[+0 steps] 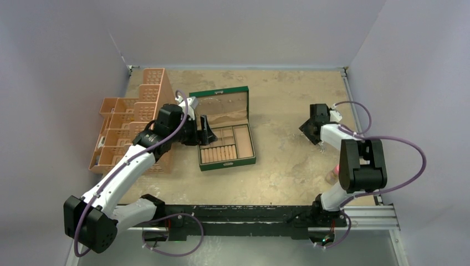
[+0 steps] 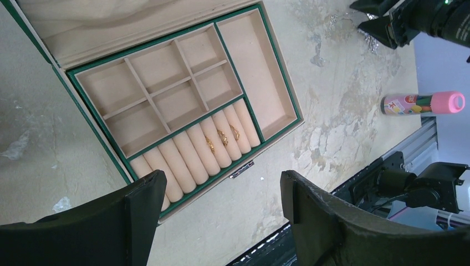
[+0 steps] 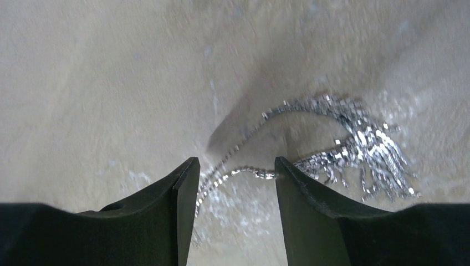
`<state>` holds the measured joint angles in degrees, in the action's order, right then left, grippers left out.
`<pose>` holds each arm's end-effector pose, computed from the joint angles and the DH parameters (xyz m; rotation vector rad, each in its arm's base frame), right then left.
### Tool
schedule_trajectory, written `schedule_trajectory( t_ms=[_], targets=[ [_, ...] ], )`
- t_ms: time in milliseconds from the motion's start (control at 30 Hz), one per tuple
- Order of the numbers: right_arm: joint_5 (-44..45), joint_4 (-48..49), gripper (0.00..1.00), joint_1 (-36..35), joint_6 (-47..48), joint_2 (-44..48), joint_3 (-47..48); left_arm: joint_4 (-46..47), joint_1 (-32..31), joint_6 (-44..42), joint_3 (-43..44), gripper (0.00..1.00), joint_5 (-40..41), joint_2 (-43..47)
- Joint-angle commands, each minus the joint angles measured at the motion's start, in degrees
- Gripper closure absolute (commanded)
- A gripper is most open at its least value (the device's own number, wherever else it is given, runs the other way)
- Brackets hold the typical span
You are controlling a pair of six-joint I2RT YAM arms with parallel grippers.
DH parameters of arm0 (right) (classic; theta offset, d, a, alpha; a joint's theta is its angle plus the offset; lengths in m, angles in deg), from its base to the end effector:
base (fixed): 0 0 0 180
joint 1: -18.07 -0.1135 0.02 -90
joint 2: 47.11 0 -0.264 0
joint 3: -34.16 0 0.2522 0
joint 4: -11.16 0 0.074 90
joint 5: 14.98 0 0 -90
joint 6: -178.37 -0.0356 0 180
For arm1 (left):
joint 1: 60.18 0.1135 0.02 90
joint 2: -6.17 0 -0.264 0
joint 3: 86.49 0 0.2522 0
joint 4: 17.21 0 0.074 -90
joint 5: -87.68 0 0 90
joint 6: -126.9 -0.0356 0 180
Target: Organize the mixed jewelry
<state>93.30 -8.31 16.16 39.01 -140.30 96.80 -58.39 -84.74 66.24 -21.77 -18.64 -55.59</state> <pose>0.3213 -0.0005 0.1663 1.0859 2.1244 0.0294 0.2068 -0.1055 0.2922 0.0649 2.3369 -0.8111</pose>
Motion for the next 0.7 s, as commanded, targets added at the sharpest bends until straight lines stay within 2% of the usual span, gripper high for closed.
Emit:
schedule_trajectory(
  t_ms=[0,233,667],
  targets=[
    [-4.3,-5.2,0.45,-0.2,-2.0,4.2,-5.5,2.4,-0.2,-1.0,0.2,0.25,-0.7,0.9],
    [-9.6,-6.2,0.48,-3.1,-4.6,8.4,-10.6,2.4,-0.2,-0.8,0.0,0.25,-0.7,1.5],
    [-10.5,-10.5,0.50,-22.9,-17.3,7.9,-10.3,2.1,-0.2,-0.6,-0.2,0.25,-0.2,1.9]
  ],
)
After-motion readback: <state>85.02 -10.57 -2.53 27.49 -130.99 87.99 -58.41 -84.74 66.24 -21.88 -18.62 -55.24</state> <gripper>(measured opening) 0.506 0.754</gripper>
